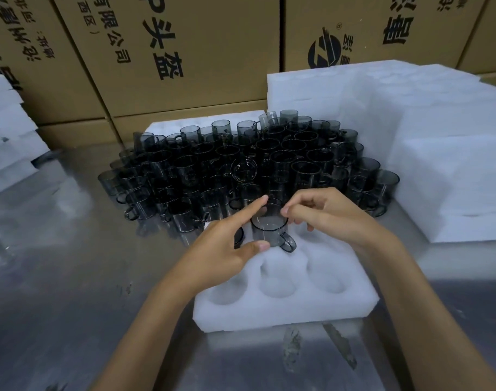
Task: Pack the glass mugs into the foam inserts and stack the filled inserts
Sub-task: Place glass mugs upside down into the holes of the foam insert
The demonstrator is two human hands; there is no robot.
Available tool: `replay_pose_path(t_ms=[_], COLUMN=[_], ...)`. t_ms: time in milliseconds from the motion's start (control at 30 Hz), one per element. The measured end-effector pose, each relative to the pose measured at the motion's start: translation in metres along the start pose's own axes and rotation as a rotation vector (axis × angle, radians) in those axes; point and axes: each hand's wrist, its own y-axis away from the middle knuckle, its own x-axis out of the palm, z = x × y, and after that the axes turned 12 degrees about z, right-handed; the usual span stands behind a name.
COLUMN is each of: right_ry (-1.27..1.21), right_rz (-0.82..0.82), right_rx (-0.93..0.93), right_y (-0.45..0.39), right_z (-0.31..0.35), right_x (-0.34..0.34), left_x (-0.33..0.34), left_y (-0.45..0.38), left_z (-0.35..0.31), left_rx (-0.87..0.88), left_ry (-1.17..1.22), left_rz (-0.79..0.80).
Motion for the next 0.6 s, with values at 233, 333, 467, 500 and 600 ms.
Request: replay_pose_path(t_ms=[233,333,467,500,600], right_ry=[0.121,0.273,0.326,0.316,0.218], right_rz=[0.005,0.064,0.098,0.085,-0.15], right_rx=[-0.042,-0.045,-0.022,-0.031,-0.107], right_y=[0.0,-0.002,-0.001,-0.001,-0.007], right_z=[-0.004,-0.007,-0.007,-0.006,-0.006], right_x=[-0.005,-0.002,-0.002,-0.002,0.004], left_x=[0.007,0.012,0.013,0.013,0.013], left_y=[-0.001,-0.005,-0.006,-0.006,-0.004], left_z=[-0.001,0.001,0.001,0.0,-0.001], left_rx=[-0.009,-0.031,-0.059,-0.059,-0.058], left_ry=[-0.249,-0.373,-0.39,-0.399,-0.436], left_rz=[-0.003,-0.029,-0.04,-0.038,-0.038])
